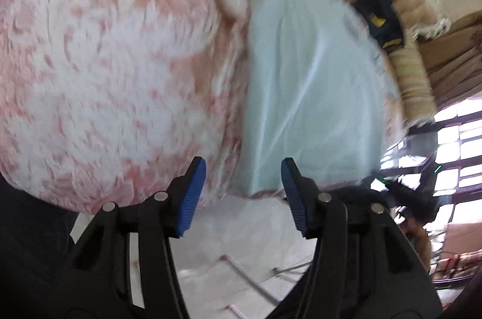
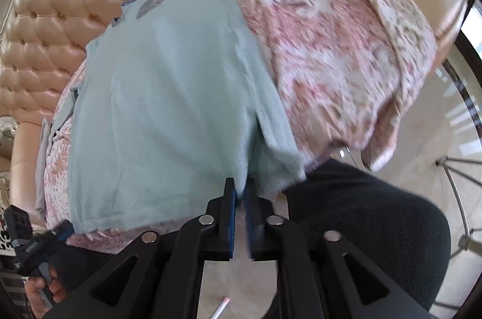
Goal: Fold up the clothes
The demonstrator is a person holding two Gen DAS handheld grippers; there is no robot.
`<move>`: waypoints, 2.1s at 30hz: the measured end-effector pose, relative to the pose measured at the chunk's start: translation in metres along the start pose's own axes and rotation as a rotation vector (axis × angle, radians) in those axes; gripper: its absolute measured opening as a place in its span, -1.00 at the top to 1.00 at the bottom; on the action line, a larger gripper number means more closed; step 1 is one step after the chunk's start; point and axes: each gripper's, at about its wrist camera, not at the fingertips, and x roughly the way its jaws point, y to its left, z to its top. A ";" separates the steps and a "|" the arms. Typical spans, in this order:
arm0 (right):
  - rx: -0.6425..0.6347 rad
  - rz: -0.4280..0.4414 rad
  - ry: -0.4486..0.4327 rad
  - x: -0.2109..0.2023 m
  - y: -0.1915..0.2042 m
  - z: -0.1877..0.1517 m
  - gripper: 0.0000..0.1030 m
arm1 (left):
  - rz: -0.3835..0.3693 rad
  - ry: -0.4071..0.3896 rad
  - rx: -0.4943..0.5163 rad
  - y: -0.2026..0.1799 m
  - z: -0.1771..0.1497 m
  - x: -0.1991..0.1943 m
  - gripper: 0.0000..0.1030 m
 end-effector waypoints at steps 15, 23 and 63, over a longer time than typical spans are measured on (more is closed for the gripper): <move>-0.286 0.529 -0.288 -0.221 0.250 -0.010 -0.78 | -0.039 -0.104 -0.101 -0.002 0.064 -0.036 -0.11; -0.692 0.353 -0.157 -0.253 0.363 -0.058 -0.78 | 0.013 -0.142 -0.120 0.002 0.099 -0.047 -0.11; -0.384 -0.144 -0.095 0.038 0.148 0.081 -0.78 | 0.161 -0.302 -0.495 0.173 0.237 -0.077 -0.16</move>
